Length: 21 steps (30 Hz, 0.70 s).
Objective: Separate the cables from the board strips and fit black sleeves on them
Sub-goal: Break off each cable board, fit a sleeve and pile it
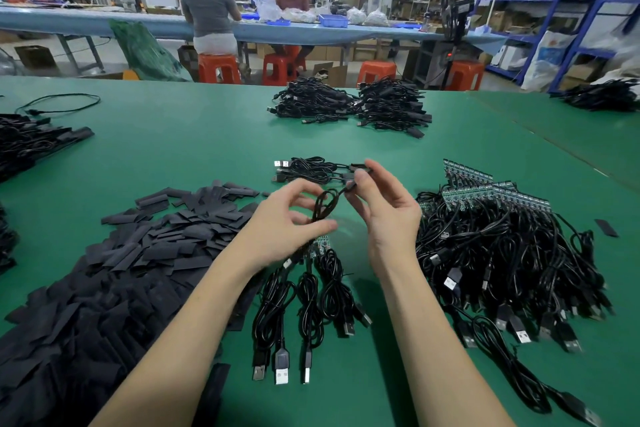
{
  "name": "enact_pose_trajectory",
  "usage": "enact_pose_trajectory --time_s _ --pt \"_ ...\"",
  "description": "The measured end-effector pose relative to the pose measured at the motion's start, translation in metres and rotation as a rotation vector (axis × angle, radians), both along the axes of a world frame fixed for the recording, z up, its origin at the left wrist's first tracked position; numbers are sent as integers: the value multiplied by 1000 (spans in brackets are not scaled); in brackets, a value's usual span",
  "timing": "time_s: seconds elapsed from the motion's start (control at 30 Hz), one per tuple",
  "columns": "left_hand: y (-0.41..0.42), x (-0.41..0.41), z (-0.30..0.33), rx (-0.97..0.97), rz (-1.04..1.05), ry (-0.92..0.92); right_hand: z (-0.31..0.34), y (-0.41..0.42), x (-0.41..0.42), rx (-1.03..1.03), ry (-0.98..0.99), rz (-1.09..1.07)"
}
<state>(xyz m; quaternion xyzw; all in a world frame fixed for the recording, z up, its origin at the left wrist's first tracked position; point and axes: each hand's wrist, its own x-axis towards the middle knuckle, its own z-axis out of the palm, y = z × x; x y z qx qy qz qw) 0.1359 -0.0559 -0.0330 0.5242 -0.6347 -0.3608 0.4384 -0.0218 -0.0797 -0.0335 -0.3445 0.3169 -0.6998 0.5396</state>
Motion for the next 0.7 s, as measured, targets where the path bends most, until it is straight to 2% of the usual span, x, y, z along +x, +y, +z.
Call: enact_pose_trajectory --time_s 0.07,0.13,0.23,0.5,0.6,0.7 --pt "0 1 -1 -22 24 -39 0 -2 -4 27 -19 -25" --pt "-6 3 2 -138 113 -129 -1 -4 -8 54 -4 -29" --pt "-34 7 13 -316 214 -401 -5 -7 -11 147 44 -63" --pt "-113 -2 0 -308 246 -1186 -12 -12 -15 290 275 -48" --pt "-124 -6 -9 -302 251 -1189 -13 -13 -16 288 381 -22" --pt "-131 -3 -5 -267 228 -1174 -19 -13 -16 242 624 -34"
